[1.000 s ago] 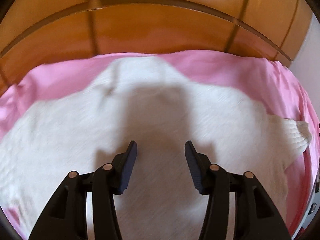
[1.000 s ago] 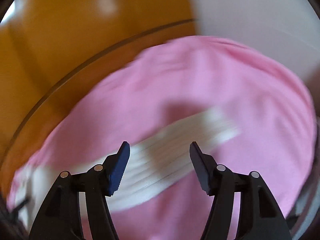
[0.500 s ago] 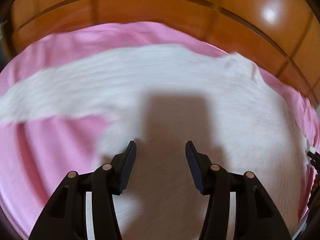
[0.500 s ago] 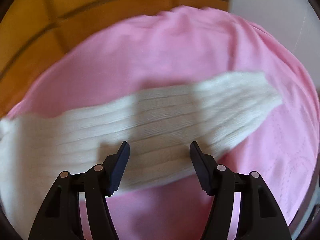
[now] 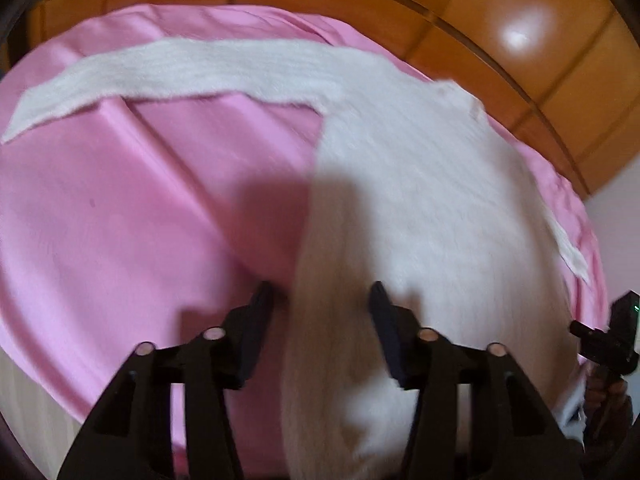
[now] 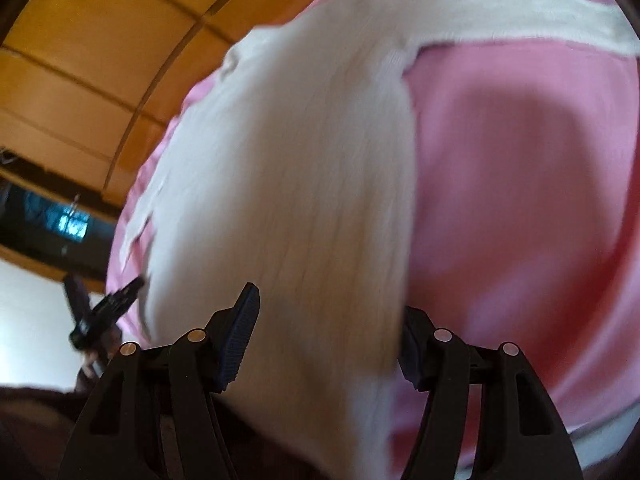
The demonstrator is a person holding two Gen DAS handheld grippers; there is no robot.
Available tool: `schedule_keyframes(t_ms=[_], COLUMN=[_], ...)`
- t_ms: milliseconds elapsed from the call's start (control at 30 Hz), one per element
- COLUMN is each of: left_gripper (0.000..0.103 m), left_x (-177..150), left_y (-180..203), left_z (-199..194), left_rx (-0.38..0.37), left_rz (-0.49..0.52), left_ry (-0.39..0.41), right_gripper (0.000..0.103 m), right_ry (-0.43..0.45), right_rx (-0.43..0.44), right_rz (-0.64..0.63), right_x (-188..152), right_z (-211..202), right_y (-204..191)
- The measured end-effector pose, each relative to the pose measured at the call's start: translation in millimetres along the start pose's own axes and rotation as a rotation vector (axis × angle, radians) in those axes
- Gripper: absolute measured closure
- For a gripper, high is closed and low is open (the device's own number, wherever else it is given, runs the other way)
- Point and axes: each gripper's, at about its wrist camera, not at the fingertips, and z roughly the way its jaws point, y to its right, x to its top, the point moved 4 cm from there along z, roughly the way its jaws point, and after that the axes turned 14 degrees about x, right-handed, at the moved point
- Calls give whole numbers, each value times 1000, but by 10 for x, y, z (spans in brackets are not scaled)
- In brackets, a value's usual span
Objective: Fold small clothes
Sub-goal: 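Grasp the hem with the right tool and smooth the sweater body flat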
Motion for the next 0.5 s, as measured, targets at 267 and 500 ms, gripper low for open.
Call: schedule_keyframes(t_ms=[267, 500], left_gripper=[96, 79], left_x=[-358, -448], left_y=[9, -28], left_z=[-235, -179], left_rx=[-42, 62], left_rz=[79, 81], left_ry=[20, -5], right_gripper=[97, 86], right_ry=[-66, -107], right_rx=[-175, -197], right_rz=[-178, -132], right_x=[-259, -192], right_z=[-124, -136], right_y=[-137, 205])
